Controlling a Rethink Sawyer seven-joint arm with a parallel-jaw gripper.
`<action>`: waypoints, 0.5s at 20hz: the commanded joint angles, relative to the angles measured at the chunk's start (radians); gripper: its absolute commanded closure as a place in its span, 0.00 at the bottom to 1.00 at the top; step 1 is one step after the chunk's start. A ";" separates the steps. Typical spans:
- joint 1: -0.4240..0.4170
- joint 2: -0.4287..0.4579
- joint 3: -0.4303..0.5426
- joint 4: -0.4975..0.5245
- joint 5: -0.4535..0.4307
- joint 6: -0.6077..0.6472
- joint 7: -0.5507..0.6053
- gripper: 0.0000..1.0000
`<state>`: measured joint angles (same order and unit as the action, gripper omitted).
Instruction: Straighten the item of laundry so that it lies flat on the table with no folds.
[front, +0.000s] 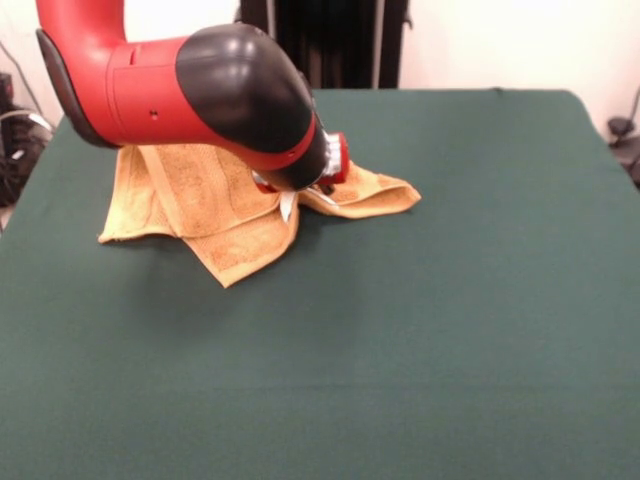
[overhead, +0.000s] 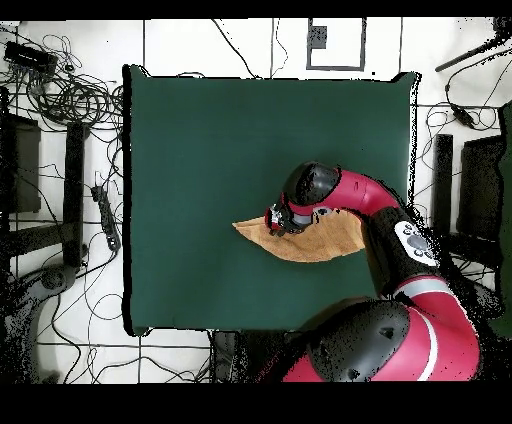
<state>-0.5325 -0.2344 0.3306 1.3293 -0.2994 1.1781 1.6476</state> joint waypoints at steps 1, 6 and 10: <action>0.037 0.063 0.002 -0.096 -0.091 -0.344 0.073 0.00; 0.027 0.071 0.012 -0.123 -0.080 -0.300 0.042 0.00; 0.015 0.074 0.021 -0.137 -0.075 -0.277 0.015 0.00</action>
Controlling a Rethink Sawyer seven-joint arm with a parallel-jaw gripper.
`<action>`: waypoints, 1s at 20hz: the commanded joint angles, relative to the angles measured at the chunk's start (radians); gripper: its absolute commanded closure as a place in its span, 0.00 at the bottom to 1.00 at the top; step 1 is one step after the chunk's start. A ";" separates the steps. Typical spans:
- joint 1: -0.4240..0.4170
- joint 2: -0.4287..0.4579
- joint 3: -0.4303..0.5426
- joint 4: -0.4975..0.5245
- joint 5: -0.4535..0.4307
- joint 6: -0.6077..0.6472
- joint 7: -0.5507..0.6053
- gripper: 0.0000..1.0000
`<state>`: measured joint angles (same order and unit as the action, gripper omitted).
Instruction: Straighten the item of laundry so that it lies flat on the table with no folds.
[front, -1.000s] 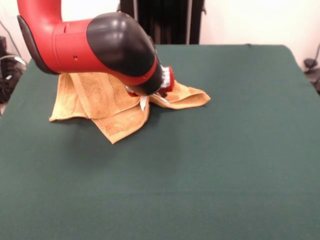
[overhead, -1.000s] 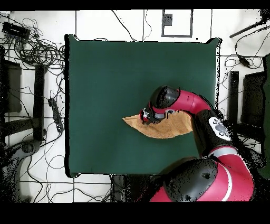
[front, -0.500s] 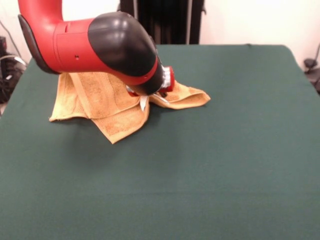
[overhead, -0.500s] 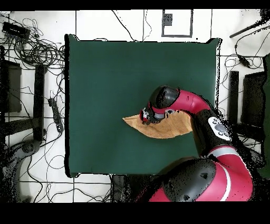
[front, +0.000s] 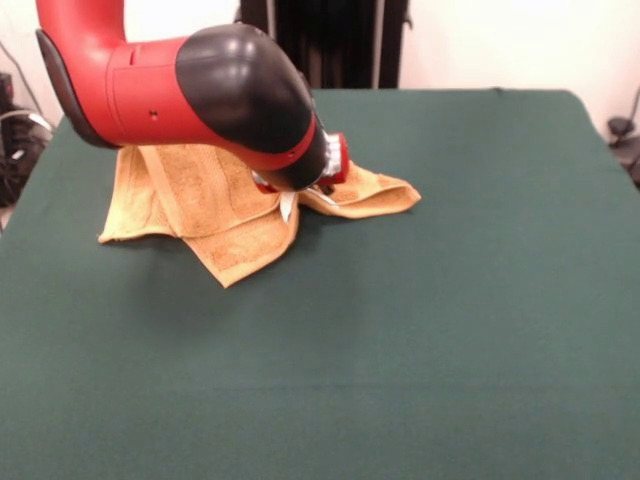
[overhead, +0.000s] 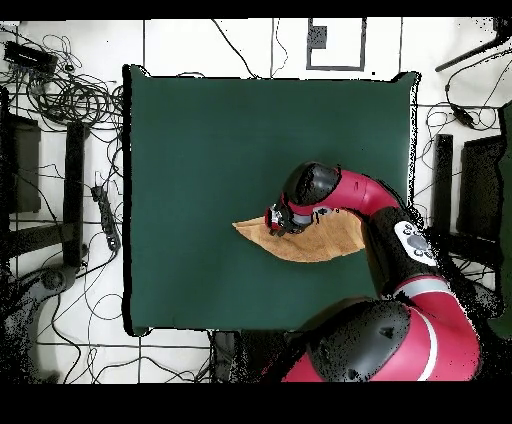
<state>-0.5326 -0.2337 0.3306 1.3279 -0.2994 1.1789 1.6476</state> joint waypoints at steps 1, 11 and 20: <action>0.011 0.074 0.024 -0.138 -0.072 -0.278 0.010 0.00; -0.024 0.060 0.055 -0.125 -0.062 -0.356 -0.005 0.00; -0.010 0.065 0.047 -0.106 -0.071 -0.440 0.055 0.00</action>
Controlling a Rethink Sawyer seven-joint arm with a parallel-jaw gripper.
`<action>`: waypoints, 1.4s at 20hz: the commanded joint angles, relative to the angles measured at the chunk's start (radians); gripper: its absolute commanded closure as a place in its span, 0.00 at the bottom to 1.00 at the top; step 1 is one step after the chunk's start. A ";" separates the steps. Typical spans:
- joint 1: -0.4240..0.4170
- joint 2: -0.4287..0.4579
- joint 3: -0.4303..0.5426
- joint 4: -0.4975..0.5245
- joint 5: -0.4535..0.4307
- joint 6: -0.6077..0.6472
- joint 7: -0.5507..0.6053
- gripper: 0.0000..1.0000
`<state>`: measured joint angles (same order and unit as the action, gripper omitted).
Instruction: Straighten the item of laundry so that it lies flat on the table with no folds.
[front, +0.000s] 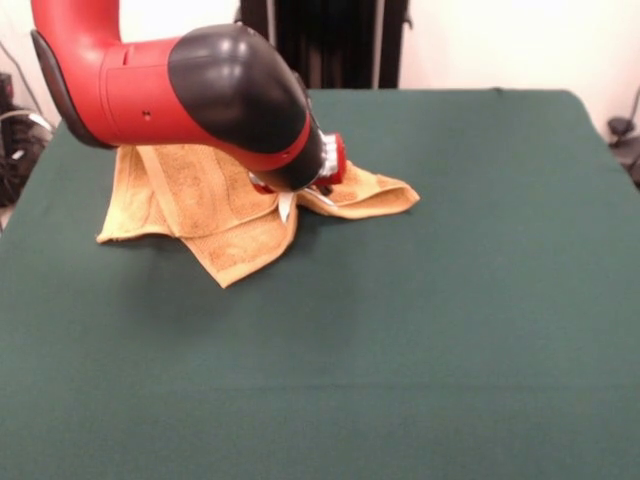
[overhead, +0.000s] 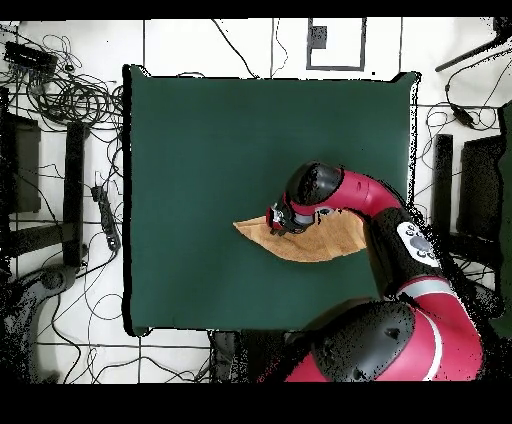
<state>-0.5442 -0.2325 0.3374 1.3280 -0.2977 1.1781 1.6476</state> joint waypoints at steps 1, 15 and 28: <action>-0.005 0.062 0.059 -0.100 -0.060 -0.456 0.049 0.00; -0.032 0.043 0.087 0.004 -0.080 -0.562 0.069 0.00; -0.134 0.055 -0.087 0.434 -0.248 -0.986 0.136 0.00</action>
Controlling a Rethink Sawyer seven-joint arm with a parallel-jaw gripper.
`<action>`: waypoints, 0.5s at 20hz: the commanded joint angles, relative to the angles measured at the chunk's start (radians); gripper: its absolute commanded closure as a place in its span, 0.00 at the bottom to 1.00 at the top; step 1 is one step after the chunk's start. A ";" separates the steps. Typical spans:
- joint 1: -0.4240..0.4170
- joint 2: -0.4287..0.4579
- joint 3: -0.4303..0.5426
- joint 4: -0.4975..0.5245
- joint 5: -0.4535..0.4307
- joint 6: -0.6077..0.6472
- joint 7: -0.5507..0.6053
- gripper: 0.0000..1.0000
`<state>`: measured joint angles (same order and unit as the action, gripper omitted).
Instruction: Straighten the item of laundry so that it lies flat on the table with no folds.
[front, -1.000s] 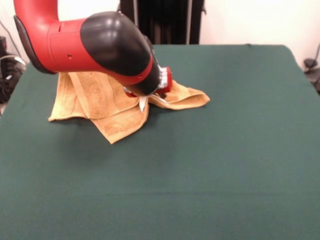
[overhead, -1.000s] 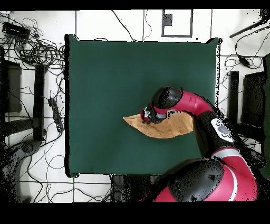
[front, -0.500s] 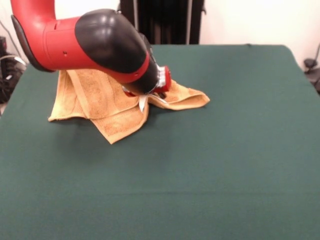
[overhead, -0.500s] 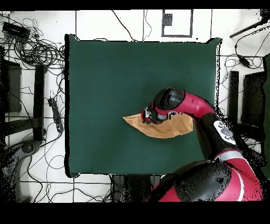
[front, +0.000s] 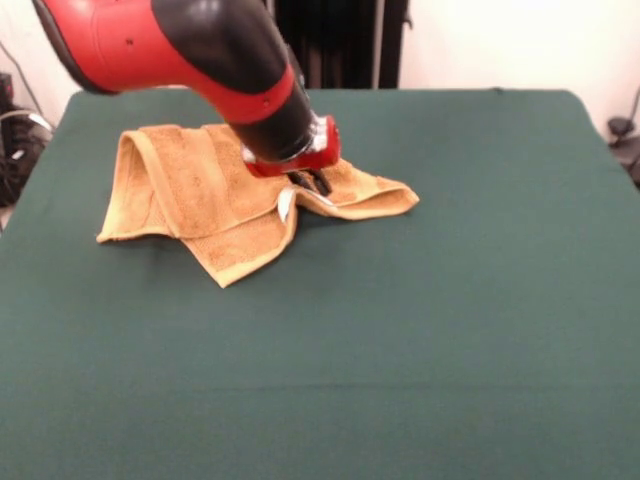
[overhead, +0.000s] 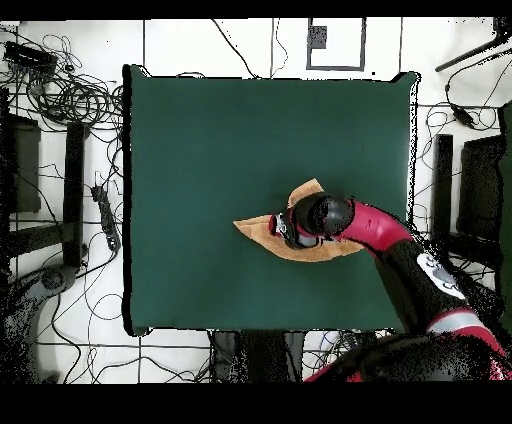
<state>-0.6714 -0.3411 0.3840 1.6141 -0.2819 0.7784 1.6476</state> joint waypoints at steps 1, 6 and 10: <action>0.005 0.183 -0.160 0.147 -0.284 -0.647 0.144 0.00; 0.066 0.253 -0.247 0.109 -0.303 -0.803 0.171 0.00; 0.095 0.260 -0.269 0.095 -0.288 -0.802 0.170 0.00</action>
<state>-0.6208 -0.4238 0.3215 1.7634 -0.3388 0.4731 1.6478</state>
